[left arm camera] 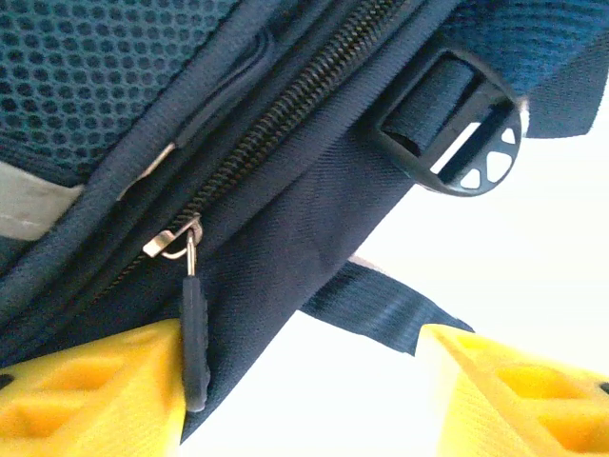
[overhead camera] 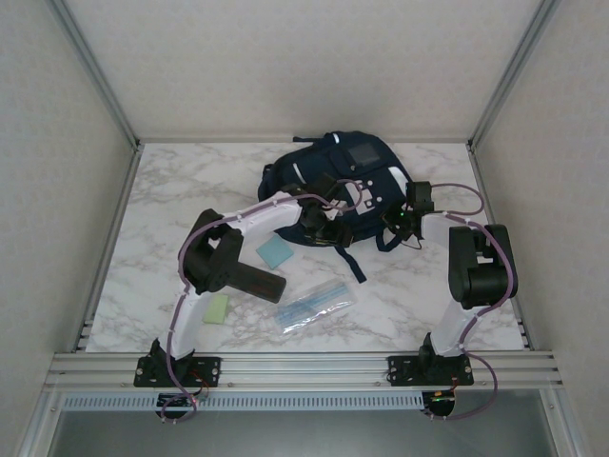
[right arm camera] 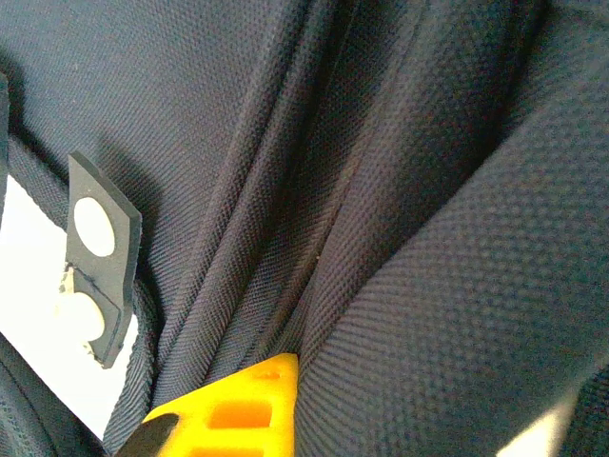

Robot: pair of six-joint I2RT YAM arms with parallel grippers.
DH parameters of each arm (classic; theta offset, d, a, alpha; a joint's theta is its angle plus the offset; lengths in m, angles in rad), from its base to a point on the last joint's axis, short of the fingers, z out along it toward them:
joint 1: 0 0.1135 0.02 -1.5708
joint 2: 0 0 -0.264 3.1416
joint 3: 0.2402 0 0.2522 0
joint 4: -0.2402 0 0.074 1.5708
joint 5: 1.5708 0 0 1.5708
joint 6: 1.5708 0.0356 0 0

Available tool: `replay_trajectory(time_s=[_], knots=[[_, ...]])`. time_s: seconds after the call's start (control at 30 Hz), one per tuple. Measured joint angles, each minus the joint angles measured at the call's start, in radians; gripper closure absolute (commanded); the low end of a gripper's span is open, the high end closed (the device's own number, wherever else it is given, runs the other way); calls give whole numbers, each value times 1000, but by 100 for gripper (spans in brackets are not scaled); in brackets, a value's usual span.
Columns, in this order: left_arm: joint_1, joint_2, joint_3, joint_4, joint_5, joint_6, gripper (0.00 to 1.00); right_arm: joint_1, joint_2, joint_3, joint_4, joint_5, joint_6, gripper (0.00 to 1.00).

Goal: Pack the student bag

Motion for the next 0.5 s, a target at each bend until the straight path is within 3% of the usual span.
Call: replay_trajectory(time_s=[0.3, 0.5], knots=[[1, -8, 42, -68, -21, 2, 39, 0, 0, 0, -5, 0, 0, 98], [3, 32, 119, -113, -78, 8, 57, 0, 0, 0, -5, 0, 0, 98]])
